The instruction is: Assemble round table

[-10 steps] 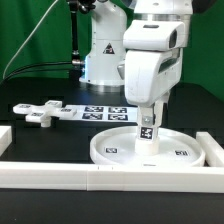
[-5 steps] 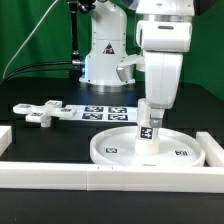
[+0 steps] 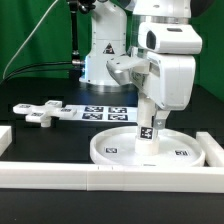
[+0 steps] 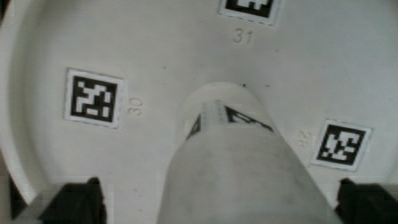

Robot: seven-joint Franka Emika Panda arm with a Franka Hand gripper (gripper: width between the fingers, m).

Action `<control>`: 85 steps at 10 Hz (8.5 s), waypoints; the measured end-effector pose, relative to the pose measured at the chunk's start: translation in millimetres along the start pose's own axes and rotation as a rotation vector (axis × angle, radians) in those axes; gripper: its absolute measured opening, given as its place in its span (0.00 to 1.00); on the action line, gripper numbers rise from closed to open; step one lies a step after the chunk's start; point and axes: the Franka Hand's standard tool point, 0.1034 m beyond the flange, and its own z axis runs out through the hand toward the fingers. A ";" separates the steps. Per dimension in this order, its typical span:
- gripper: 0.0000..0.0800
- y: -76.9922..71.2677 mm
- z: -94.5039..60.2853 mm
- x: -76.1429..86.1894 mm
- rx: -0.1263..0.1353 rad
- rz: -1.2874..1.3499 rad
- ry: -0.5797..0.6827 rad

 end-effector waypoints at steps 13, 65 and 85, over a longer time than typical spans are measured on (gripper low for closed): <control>0.51 -0.9 1.4 1.4 0.005 0.755 0.002; 0.81 -56.4 -43.0 -6.5 0.167 1.683 0.021; 0.81 -150.9 -5.6 -146.1 0.015 1.233 0.017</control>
Offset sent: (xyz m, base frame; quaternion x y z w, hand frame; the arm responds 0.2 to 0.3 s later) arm 0.0000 0.0000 0.0000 0.0000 0.0000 0.0000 1.0000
